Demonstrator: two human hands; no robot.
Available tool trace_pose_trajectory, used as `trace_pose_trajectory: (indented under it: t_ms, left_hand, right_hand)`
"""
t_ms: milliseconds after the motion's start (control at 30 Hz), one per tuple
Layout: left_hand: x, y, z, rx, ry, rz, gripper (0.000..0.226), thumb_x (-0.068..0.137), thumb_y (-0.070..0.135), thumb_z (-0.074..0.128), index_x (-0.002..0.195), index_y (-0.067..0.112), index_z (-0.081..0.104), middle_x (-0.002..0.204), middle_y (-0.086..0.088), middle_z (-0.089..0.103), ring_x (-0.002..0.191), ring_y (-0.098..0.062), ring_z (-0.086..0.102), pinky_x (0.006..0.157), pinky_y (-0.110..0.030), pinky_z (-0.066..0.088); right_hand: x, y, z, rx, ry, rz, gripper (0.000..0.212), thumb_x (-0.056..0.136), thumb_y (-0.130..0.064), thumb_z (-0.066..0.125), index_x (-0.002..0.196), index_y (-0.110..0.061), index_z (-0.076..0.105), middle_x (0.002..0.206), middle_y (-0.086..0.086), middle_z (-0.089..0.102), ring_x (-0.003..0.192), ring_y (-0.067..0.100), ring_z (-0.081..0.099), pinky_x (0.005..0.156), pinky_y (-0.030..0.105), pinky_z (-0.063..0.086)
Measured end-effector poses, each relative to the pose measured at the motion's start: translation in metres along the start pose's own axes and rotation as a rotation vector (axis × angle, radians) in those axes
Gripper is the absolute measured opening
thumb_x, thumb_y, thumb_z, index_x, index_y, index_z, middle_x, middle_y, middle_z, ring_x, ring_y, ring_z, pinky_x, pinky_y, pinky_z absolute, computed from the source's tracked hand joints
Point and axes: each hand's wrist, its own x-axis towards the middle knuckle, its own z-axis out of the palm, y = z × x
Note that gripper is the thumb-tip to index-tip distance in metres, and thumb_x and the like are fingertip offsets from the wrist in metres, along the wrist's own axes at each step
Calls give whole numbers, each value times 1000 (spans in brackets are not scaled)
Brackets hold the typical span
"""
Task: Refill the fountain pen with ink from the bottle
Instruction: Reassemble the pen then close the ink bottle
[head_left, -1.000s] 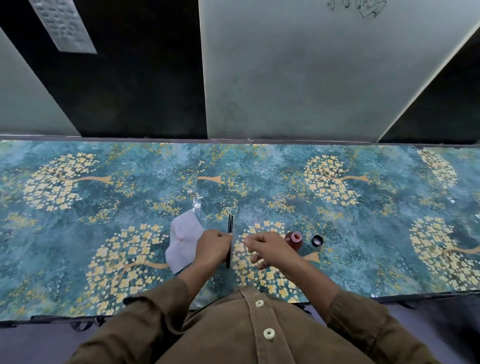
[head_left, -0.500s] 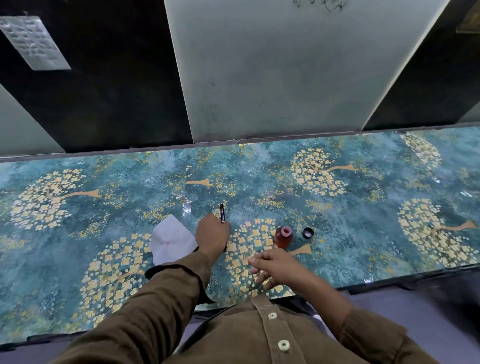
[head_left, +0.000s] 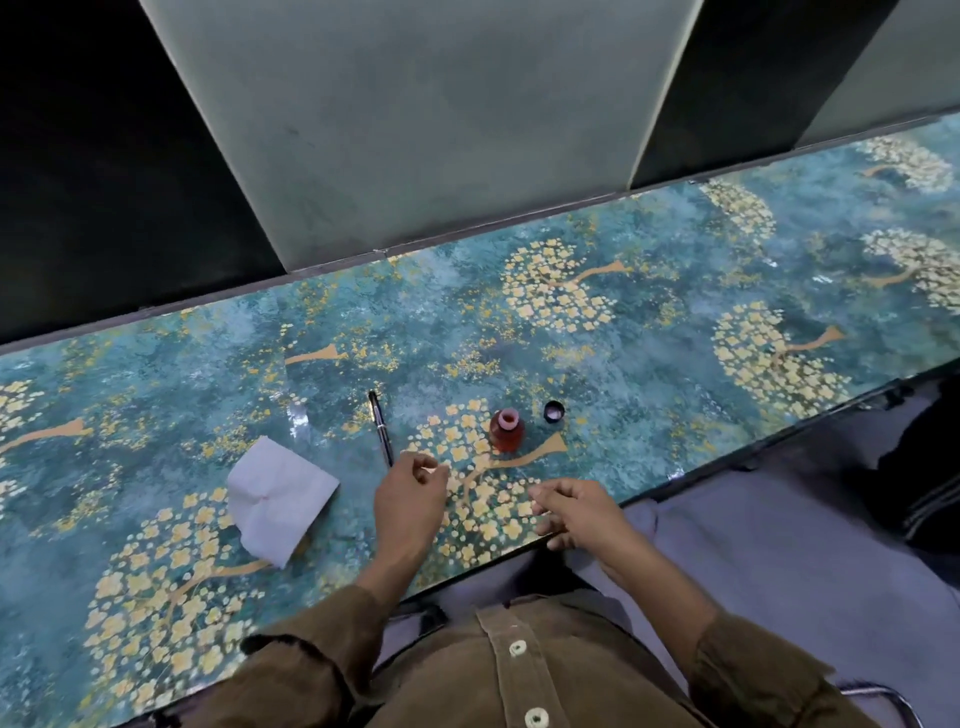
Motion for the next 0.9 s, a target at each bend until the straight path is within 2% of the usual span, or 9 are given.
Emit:
trace_pose_trajectory:
  t_ms: [133,200,267,333,433,533,633,767,900]
  left_hand:
    - [-4,13,15,-72,-138,15,19,86,25,74,98,18,61,84,-1,65,65,-17,60,55,-30,49]
    - [0,24,20,-47,-191,35,34,82,30,78,107,18,58,97,0,63,73,-18,62,54,-29,50]
    - [5,35,23,20,-224,75,54,77,38,82,120,21,53,110,2,59,86,-20,64,62,-29,52]
    - [11,44,28,48,-253,94,70,72,41,85,129,19,50,117,-3,58,94,-22,63,75,-37,56]
    - [14,59,36,57,-275,123,77,71,35,87,135,16,49,125,-7,59,98,-20,62,78,-32,52]
    - [16,67,40,38,-258,157,77,71,28,88,137,15,52,131,-3,59,101,-20,64,86,-32,52]
    - [17,66,44,34,-255,186,69,71,25,86,134,18,58,126,0,62,91,-13,64,82,-25,49]
    - [21,63,46,27,-243,190,59,71,23,86,126,22,66,116,1,69,88,-5,64,78,-20,50]
    - [23,64,44,10,-251,151,55,70,21,87,121,25,68,110,6,70,86,3,63,71,-12,45]
  right_hand:
    - [6,-7,-15,-86,111,-61,10,97,-20,62,93,-13,67,85,3,65,65,16,63,54,30,52]
    - [15,-22,-23,-160,150,-96,9,98,-17,60,104,-13,66,88,4,65,68,17,63,59,33,53]
    - [26,-39,-28,-287,222,-172,15,96,-15,59,109,-21,64,98,2,63,81,21,64,68,38,52]
    - [39,-53,-31,-477,284,-272,29,94,-15,60,121,-26,61,118,2,56,92,23,62,71,32,46]
    - [59,-64,-32,-747,280,-354,52,93,-16,61,141,-30,47,136,2,43,92,20,61,62,25,43]
    - [70,-64,-30,-976,233,-396,49,95,-17,58,141,-29,47,137,3,44,112,25,57,78,33,54]
    - [72,-63,-34,-960,187,-453,37,99,-19,53,135,-24,57,122,1,52,109,25,58,87,39,54]
    - [63,-65,-43,-878,15,-469,38,98,-27,54,135,-19,57,125,4,55,116,23,56,98,35,45]
    - [55,-72,-45,-815,-45,-522,31,88,-23,62,119,-18,63,114,-1,61,104,18,59,88,28,48]
